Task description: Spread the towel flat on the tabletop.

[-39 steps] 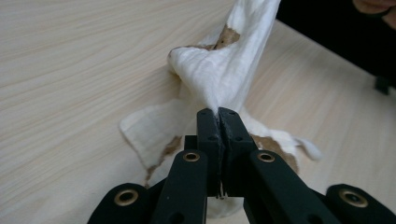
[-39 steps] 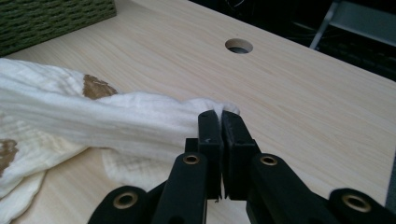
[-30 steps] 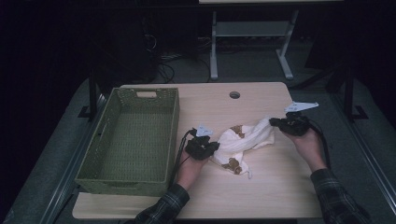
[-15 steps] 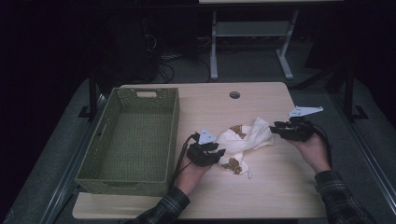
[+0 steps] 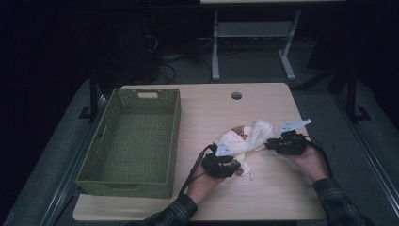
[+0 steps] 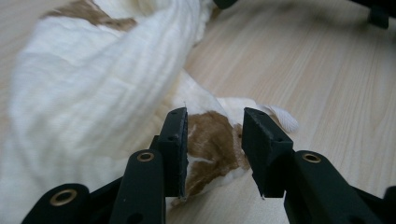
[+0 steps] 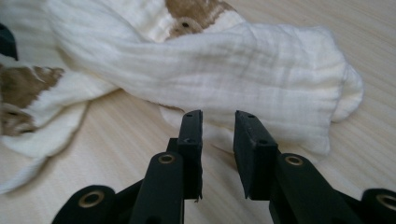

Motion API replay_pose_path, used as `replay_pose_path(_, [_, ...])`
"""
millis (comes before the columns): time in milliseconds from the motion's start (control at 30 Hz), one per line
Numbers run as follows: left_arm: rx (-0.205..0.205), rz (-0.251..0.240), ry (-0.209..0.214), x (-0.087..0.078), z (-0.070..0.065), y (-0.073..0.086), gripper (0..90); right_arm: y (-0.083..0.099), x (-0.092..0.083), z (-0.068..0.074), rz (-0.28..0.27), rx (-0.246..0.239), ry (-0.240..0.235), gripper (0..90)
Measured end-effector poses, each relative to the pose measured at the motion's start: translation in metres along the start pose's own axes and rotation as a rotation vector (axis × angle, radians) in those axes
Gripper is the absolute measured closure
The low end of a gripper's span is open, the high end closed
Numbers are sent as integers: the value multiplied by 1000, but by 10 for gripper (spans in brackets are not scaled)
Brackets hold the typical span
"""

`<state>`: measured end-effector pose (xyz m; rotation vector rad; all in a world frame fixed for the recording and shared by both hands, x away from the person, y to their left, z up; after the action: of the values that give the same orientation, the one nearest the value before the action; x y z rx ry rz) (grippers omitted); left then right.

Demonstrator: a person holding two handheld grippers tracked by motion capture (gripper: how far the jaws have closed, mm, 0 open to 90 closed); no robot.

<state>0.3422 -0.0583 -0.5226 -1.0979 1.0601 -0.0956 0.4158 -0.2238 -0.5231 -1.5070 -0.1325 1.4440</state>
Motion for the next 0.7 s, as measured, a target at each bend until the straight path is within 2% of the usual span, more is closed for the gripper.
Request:
replay_pose_path(67, [12,17,3,3,-2,4,598,2,4,-2,14,5,5,690])
replay_pose_path(133, [1,24,6,7,-3,5,598,5,8,-5,37,6,13,683])
replay_pose_path(167, [14,38,6,8,-3,7,598,8,11,-5,47,13,13,692])
replay_pose_path(267, [26,60,6,13,-2,12,602,11,13,-7,60,5,27,782])
replay_pose_path(300, [25,57,3,13,-1,12,611,11,12,-7,66,5,27,841])
replay_pose_path(333, [25,59,2,13,-1,12,627,11,11,-7,63,4,20,874])
replay_pose_path(500, [29,59,0,13,-1,12,633,5,0,-6,39,7,15,885])
replay_pose_path(700, [18,63,6,13,0,12,637,-1,-24,-10,-18,20,41,885])
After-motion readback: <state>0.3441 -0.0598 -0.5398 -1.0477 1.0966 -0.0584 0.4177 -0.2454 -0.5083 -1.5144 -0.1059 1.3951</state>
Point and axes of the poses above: each handheld gripper's, and its own axes: x roughly forward along the jaws, y roughly out of its underside, z roughly to its left, the point moved 10 cm from there along x, roughly forward along the jaws, and after that the axes turned 13 degrees about -y, right-handed, at the moved point
